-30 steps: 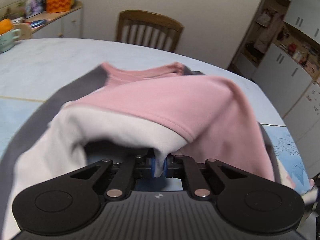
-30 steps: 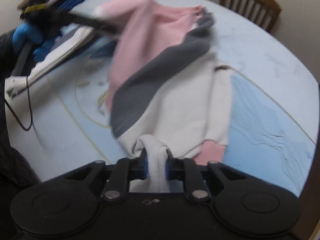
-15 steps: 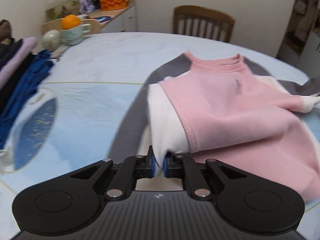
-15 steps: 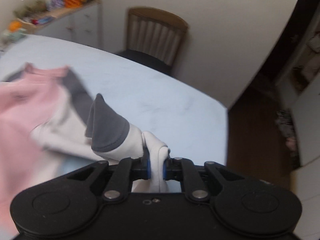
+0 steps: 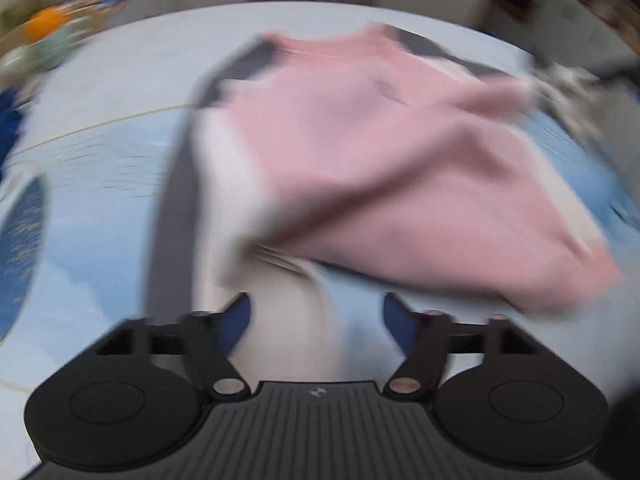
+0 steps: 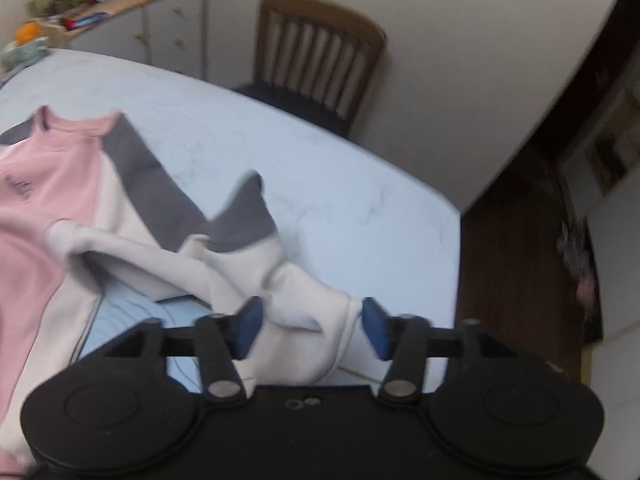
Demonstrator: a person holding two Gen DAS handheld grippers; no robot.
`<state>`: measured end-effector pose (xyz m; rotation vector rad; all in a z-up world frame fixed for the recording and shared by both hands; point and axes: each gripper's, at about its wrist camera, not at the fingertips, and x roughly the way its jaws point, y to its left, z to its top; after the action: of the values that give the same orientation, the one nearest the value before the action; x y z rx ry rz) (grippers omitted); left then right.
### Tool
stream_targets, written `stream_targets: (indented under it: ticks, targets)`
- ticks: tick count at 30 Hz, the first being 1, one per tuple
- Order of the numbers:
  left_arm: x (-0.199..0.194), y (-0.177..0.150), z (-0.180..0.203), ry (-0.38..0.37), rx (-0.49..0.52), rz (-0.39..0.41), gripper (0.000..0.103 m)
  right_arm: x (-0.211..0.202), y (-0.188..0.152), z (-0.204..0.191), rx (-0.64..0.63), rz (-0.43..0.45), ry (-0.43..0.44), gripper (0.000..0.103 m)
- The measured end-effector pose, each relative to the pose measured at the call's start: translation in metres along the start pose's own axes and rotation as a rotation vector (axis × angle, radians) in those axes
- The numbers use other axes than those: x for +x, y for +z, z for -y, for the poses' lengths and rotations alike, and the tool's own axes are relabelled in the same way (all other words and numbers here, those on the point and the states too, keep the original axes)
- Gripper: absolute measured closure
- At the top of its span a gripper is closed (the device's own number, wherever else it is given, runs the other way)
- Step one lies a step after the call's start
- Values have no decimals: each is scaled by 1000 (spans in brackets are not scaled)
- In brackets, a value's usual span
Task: Fold clothes
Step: 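Grasp the white sleeve with the right gripper and pull it outward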
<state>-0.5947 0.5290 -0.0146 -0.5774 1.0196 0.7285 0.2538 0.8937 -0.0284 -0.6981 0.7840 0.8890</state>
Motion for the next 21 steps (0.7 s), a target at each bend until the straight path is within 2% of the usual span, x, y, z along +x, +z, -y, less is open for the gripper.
stream_targets:
  ticks: [2, 4, 7, 10, 13, 16, 19, 21]
  targets:
    - [-5, -4, 18, -49, 52, -24, 28, -12, -2, 4, -44, 24, -30, 0]
    - [-9, -2, 37, -110, 71, -14, 28, -17, -2, 13, -55, 32, -75, 0]
    - [-5, 8, 76, -214, 126, 21, 28, -20, -6, 15, -54, 16, -6, 0]
    - [13, 20, 128, -296, 210, 44, 28, -5, -13, -6, -97, -11, 58, 0]
    - [39, 32, 174, -334, 289, 55, 28, 25, -17, -27, -125, -55, 78, 0]
    - [65, 35, 196, -335, 295, 29, 28, 49, -22, -34, -153, -105, 78, 0]
    - [77, 28, 200, -305, 304, 9, 28, 57, -12, -16, -126, -139, 73, 0]
    - [80, 26, 198, -297, 289, -6, 28, 57, 1, 10, -92, -125, 36, 0]
